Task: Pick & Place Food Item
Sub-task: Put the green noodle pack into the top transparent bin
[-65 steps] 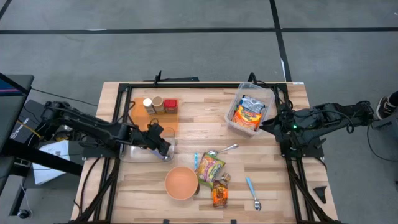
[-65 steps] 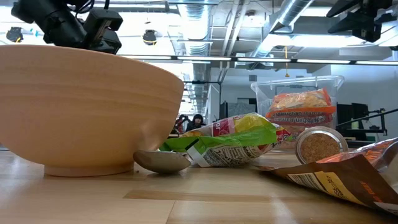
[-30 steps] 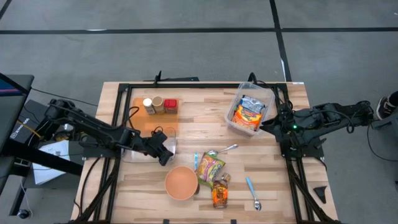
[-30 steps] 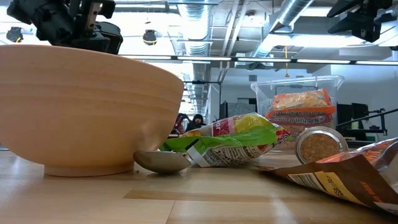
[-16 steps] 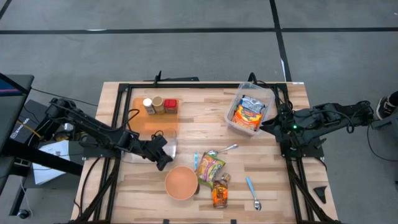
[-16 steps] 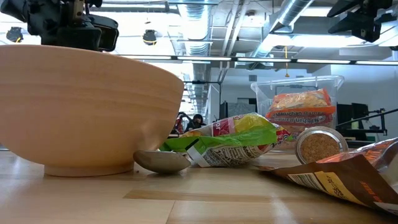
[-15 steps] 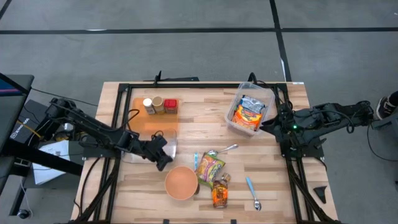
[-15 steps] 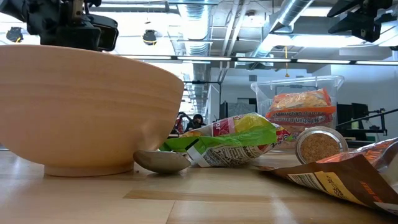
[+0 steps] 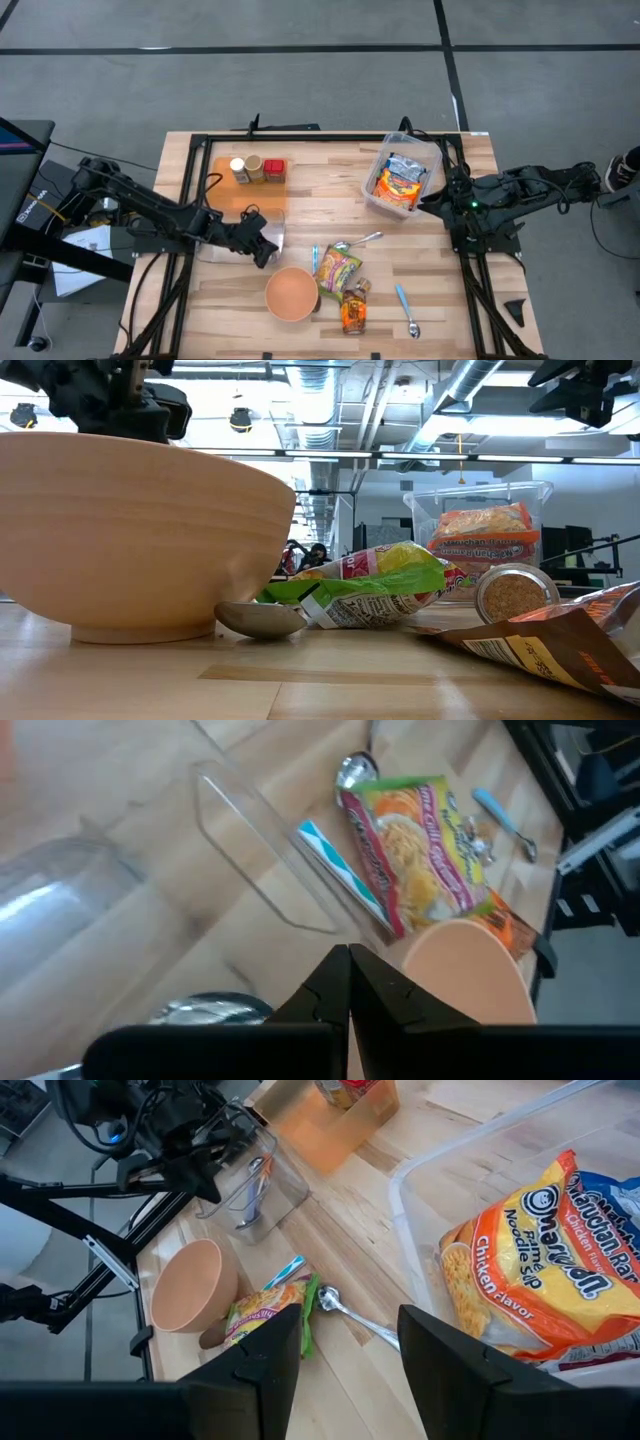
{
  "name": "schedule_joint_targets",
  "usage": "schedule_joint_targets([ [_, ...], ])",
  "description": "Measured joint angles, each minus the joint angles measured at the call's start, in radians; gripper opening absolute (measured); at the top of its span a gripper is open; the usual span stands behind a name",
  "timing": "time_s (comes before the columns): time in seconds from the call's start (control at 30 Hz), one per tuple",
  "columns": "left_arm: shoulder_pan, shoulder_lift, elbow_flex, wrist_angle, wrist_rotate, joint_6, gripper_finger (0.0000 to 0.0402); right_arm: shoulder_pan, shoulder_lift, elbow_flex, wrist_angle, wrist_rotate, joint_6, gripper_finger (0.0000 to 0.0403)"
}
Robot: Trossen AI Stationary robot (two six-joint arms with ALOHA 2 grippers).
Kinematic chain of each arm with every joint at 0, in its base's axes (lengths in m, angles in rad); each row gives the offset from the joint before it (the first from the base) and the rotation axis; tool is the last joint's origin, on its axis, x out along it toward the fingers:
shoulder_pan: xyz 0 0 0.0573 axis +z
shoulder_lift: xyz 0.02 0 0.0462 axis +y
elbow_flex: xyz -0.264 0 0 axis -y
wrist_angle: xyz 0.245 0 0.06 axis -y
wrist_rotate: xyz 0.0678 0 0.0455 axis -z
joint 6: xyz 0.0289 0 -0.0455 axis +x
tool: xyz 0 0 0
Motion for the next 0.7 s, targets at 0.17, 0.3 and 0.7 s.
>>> schedule_joint_targets([
  [0.17, 0.025, 0.0, 0.0, -0.014, -0.02, 0.003, 0.0, 0.0, 0.0, 0.0, 0.0, 0.0, 0.0, 0.0163],
  [0.3, 0.045, -0.032, 0.002, -0.008, -0.034, 0.043, 0.0, 0.0, 0.0, 0.0, 0.0, 0.0, 0.0, 0.0163],
  [0.7, 0.052, -0.196, 0.002, 0.486, 0.09, 0.271, 0.0, 0.0, 0.0, 0.0, -0.001, 0.0, -0.003, 0.0163],
])
